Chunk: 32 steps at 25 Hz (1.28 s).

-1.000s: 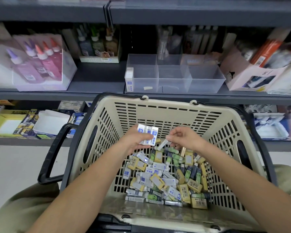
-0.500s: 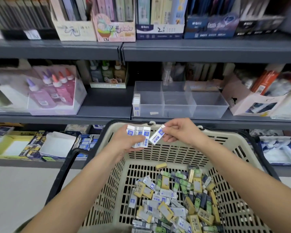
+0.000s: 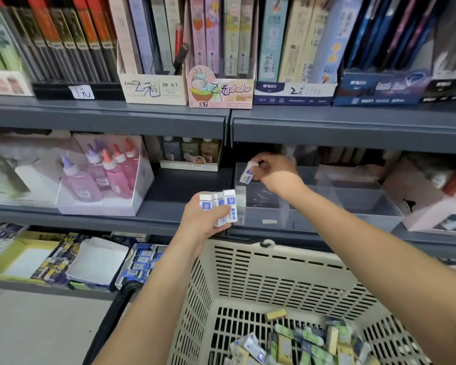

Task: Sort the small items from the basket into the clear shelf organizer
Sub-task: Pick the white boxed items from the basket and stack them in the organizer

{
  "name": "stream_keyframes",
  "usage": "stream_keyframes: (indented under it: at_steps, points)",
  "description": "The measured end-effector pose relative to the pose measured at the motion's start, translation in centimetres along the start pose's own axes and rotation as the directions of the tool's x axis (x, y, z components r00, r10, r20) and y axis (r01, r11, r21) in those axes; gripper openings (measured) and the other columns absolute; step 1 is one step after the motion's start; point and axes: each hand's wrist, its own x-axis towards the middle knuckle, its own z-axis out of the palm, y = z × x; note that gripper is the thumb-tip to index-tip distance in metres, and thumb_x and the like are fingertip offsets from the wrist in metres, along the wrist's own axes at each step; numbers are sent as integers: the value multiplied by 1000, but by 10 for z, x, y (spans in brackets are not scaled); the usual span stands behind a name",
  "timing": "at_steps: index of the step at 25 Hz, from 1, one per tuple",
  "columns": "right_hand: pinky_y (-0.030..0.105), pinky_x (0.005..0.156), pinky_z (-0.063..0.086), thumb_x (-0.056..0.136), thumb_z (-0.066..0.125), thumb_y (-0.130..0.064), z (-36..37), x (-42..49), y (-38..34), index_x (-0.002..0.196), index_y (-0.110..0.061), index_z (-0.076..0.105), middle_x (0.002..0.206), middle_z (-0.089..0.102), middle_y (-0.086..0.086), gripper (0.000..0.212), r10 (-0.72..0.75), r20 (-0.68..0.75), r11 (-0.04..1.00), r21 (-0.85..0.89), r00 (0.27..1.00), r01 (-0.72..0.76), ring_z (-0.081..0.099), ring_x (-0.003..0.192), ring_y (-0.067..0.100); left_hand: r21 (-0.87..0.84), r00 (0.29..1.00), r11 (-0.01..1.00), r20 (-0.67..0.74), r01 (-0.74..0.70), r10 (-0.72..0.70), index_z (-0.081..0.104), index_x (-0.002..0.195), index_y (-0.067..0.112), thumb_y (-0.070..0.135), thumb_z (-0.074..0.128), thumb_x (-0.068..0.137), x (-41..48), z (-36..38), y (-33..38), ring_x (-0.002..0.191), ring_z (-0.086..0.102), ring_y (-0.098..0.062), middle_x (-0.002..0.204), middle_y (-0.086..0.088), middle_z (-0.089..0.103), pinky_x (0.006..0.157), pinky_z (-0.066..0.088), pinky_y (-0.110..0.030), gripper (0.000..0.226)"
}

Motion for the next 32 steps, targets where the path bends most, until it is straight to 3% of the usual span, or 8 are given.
stream_keyframes:
  at_steps: [6,12,16,19,22,24,28,32]
  points:
    - [21,71,40,87,57,-27,4,10,-7,100,-27,65,79,54,-10,15,-102,86,970,-214,991,118,53,76,14,96,996,993,50,-73,68,56,95,23,1,71,77,8,3,-10,74,71,-12,87,0,70,60,56,-25,32]
    - [32,89,50,91,54,-19,17,0,-2,104,-17,66,103,69,4,18,-71,120,983,-158,990,90,63,95,23,58,998,997,55,-47,43,55,100,20,4,71,79,6,0,-6,82,71,-16,97,-5,69,64,57,-27,32]
    - [27,82,49,93,51,-18,28,-3,3,95,-25,58,105,67,1,10,-46,177,975,-206,983,82,61,89,19,58,998,997,54,-47,44,55,100,20,3,70,79,4,1,-6,84,70,-17,98,-6,68,65,58,-28,31]
    - [32,89,50,94,49,-16,29,-8,2,103,-21,65,110,67,2,19,-63,244,984,-147,968,101,63,97,20,56,997,997,54,-50,47,55,100,20,3,71,78,3,1,-6,85,70,-18,99,-7,67,63,57,-27,32]
    - [27,89,46,95,47,-19,22,-18,-3,112,-16,65,113,67,2,25,-171,213,970,-137,962,203,61,102,19,36,998,998,50,-49,48,54,100,21,3,71,79,3,1,-5,85,70,-18,100,-7,67,63,57,-27,32]
    - [26,80,47,96,45,-27,17,-30,-7,102,-12,68,98,70,2,28,-216,159,975,-16,964,221,64,89,14,40,997,998,61,-54,52,54,102,20,4,70,79,3,0,-5,85,70,-17,101,-8,67,64,57,-28,33]
    - [20,66,54,93,52,-26,12,-48,-9,87,-19,67,75,67,-10,18,-240,264,968,138,934,210,64,66,1,46,994,997,91,-66,62,53,102,20,7,71,80,3,0,-6,81,71,-15,100,-9,67,63,56,-27,32]
    - [31,75,56,90,58,-22,-4,-39,1,88,-23,66,76,69,-3,9,-98,86,951,300,991,68,64,67,8,17,986,989,-85,-146,147,52,95,24,8,69,80,6,-1,-6,79,66,-11,94,-4,63,61,56,-22,28]
